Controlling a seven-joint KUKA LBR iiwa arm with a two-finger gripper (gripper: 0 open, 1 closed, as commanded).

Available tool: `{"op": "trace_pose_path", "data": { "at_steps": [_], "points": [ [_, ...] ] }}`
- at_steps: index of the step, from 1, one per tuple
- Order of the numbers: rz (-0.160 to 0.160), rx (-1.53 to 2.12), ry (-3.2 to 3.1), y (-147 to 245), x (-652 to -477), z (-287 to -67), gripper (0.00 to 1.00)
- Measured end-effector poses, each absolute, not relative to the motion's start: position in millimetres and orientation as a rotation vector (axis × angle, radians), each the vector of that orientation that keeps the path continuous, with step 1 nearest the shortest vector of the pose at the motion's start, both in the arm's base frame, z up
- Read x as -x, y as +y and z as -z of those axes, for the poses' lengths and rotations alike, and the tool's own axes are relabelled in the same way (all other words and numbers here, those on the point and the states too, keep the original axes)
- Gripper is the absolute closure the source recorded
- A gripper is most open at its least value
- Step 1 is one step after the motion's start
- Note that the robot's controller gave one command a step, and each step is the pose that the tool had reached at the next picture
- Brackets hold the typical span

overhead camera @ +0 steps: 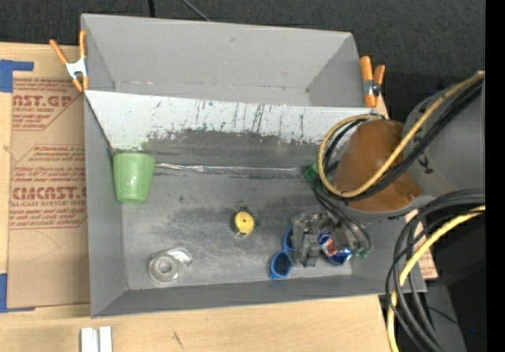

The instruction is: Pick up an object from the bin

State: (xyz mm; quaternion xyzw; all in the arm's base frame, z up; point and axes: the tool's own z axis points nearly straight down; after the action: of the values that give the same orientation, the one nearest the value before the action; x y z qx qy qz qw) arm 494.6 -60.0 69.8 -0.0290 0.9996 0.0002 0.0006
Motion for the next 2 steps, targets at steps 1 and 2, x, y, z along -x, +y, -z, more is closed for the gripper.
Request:
{"op": "trace_pose_path", "data": {
  "at_steps": [1, 2],
  "points": [
    [0.0, 0.091, 3.14, -60.1, -494.3, -69.7, 0.0],
    [-0.001, -0.224, 3.13, -62.2, -483.3, -70.0, 0.0]
  ]
}}
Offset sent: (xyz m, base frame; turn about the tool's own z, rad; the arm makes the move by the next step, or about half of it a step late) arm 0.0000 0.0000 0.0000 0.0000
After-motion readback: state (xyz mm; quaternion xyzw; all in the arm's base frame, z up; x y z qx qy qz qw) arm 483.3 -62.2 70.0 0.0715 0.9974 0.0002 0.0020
